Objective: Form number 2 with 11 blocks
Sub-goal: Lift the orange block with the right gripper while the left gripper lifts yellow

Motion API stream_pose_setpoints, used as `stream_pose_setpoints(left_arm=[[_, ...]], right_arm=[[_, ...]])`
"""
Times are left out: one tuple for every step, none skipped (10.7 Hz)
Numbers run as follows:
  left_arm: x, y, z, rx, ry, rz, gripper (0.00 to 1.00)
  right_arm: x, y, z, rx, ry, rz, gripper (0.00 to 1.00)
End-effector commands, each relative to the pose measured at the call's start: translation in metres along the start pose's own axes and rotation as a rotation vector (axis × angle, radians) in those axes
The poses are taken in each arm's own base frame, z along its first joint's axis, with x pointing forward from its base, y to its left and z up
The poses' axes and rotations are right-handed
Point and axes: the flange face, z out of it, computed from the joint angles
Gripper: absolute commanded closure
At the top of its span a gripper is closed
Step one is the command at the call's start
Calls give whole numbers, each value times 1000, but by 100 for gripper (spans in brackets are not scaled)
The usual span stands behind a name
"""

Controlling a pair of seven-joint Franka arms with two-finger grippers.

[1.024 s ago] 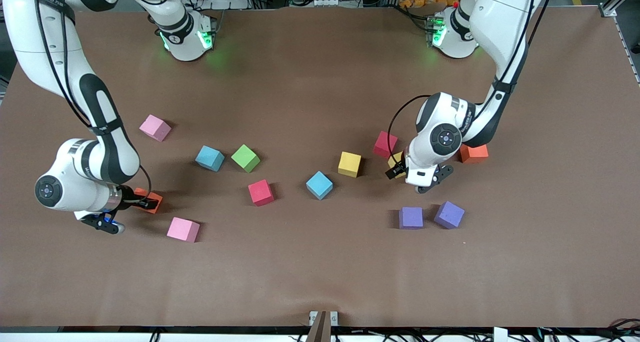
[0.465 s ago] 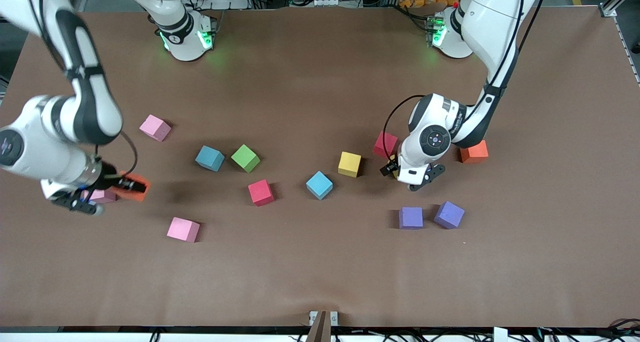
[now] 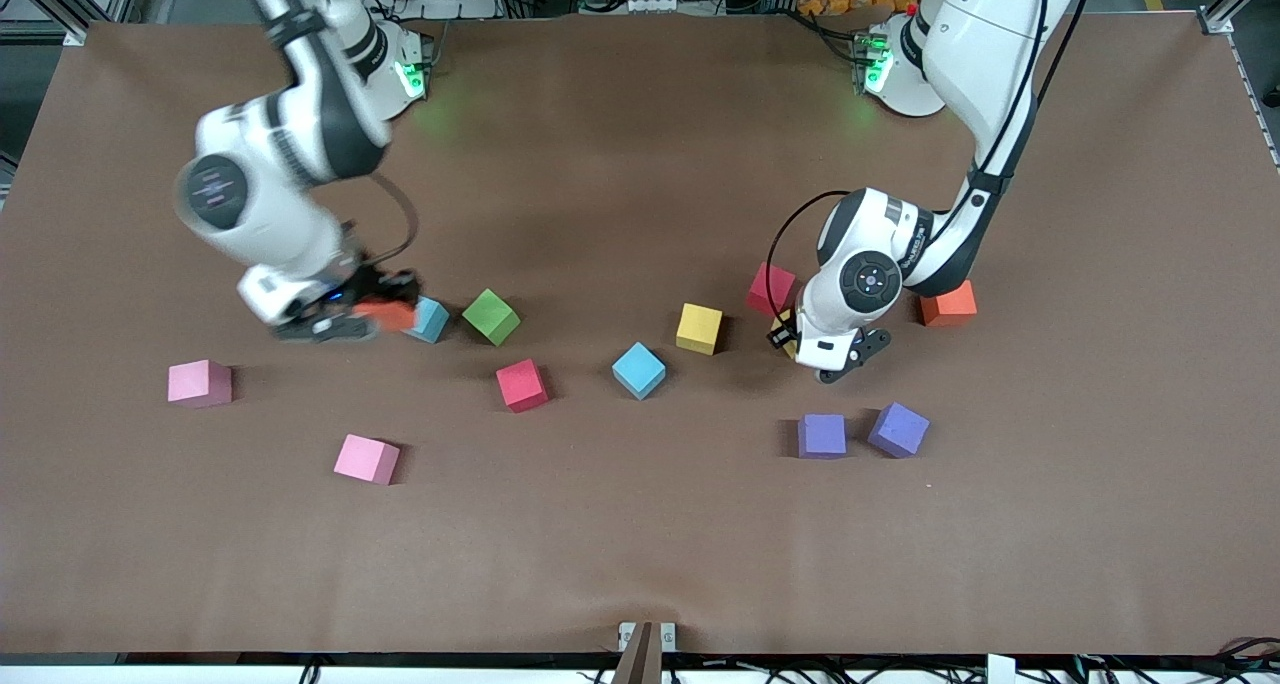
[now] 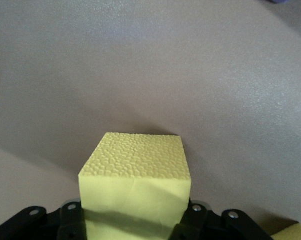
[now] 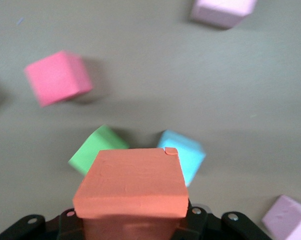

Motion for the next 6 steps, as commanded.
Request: stream_pose_setpoints(left_arm=[[9, -3, -13, -11, 11, -66, 100], [11, -6, -27, -12, 10, -107, 100], [11, -6, -46, -22, 17, -181, 100], [14, -9, -65, -36, 23, -249, 100], [16, -15, -84, -45, 23, -311, 100], [12, -19, -99, -33, 16, -358, 100]], right_arm=[[-50, -42, 18, -12, -14, -38, 70], [-70, -69, 33, -18, -14, -89, 70], [-84, -91, 40, -17, -2, -135, 70], [-95, -102, 48, -22, -15, -157, 71], [-114, -119, 58, -8, -46, -136, 72], [-133, -134, 71, 8, -62, -63, 72]])
